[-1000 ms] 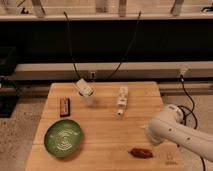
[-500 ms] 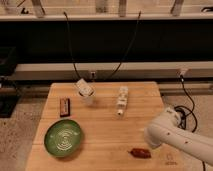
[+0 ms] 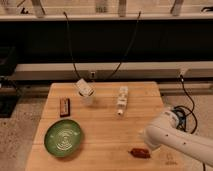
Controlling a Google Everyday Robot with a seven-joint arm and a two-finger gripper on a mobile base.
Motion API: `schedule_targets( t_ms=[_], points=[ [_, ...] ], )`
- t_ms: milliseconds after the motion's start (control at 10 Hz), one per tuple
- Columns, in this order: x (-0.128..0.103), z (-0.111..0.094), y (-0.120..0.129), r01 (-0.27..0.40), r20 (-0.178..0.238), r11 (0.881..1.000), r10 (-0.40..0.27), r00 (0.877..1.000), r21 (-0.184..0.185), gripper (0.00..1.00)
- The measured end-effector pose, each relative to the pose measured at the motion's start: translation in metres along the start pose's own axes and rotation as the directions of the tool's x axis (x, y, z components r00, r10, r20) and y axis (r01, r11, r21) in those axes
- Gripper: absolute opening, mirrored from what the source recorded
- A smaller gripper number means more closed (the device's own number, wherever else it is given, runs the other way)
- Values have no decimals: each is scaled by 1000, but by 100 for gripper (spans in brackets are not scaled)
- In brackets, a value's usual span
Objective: Drag the pepper across the table
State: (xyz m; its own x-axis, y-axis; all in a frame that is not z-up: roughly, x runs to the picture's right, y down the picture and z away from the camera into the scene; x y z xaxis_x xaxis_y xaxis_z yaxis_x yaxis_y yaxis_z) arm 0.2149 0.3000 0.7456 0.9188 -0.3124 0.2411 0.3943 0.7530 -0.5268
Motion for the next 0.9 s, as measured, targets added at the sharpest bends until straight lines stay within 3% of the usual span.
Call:
schedule_targets(
  t_ms=[900],
  points=[
    [-4,11,4,44,1,999,-44,999,-10,80]
  ],
)
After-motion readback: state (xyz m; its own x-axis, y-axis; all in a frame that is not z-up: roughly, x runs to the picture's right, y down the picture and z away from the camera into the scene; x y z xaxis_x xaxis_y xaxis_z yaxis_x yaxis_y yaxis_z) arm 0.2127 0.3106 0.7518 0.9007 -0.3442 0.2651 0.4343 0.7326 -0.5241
